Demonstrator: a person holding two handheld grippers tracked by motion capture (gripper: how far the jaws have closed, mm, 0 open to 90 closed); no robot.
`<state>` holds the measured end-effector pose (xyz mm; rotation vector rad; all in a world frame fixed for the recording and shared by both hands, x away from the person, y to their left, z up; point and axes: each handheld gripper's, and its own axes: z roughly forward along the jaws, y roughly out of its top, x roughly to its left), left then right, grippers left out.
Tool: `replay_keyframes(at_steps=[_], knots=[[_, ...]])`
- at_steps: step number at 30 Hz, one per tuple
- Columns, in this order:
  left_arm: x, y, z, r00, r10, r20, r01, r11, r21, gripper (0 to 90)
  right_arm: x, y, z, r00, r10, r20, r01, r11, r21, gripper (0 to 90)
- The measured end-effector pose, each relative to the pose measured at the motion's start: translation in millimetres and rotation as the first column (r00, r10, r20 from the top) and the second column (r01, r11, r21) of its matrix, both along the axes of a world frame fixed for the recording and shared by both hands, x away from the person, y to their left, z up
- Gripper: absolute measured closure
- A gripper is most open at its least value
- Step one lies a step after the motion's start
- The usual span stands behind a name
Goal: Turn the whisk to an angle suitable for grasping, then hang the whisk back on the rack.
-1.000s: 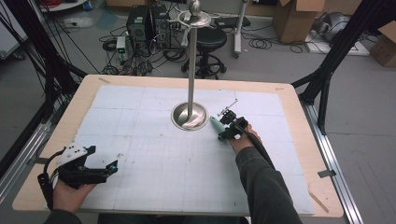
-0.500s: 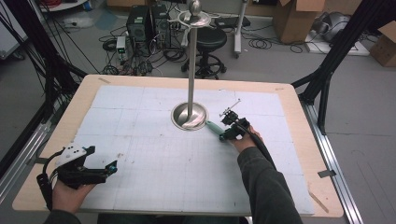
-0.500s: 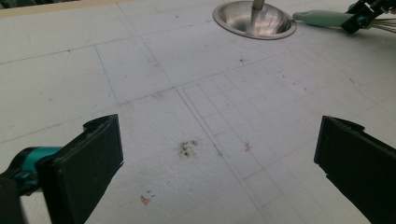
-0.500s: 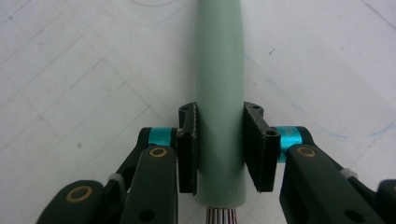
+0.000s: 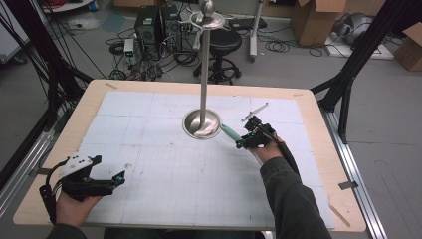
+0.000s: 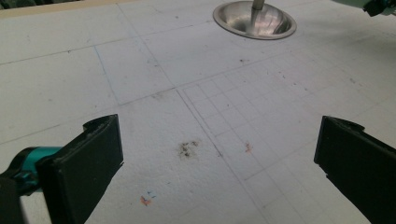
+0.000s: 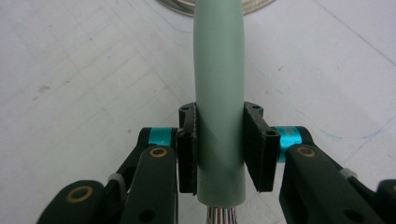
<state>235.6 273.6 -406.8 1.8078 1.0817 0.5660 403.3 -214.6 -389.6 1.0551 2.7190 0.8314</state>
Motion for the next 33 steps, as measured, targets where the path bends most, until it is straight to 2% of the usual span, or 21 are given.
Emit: replay_keyframes(at_steps=[5, 13, 16, 21, 28, 29, 33], knots=[[0.2, -0.2, -0.4, 1.0000, 0.001, -0.001, -0.001, 1.0000, 0.001, 1.7, -8.4, -6.3, 10.9, 0.9993, 0.020, 0.031, -0.022, 0.998, 0.065, 69.4], [-0.3, 1.1, -1.1, 1.0000, 0.000, -0.001, 0.000, 1.0000, -0.004, 1.7, -18.0, -17.4, 23.2, 0.9966, 0.027, 0.077, -0.039, 0.987, 0.157, 69.4], [-1.1, 2.7, -1.5, 1.0000, 0.008, 0.000, -0.008, 1.0000, -0.004, 1.7, -20.7, -21.6, 28.4, 0.9948, 0.031, 0.097, -0.050, 0.979, 0.196, 69.4], [-2.4, 5.8, -2.3, 0.9999, 0.011, -0.005, -0.011, 0.9999, -0.013, 1.7, -24.5, -30.1, 38.0, 0.9897, 0.032, 0.139, -0.069, 0.961, 0.268, 69.4], [-3.8, 7.1, -1.7, 0.9999, 0.012, 0.000, -0.012, 0.9998, -0.013, 1.7, -31.0, -37.8, 45.1, 0.9868, 0.028, 0.160, -0.076, 0.949, 0.305, 69.4], [-3.7, 7.2, -1.6, 0.9999, 0.013, 0.000, -0.013, 0.9999, -0.009, 1.7, -31.0, -37.9, 45.6, 0.9835, 0.035, 0.178, -0.089, 0.948, 0.307, 69.4], [-2.0, 5.4, -1.7, 1.0000, 0.008, 0.000, -0.008, 0.9998, -0.016, 1.7, -35.8, -37.8, 50.7, 0.9783, 0.051, 0.201, -0.116, 0.938, 0.328, 69.4]])
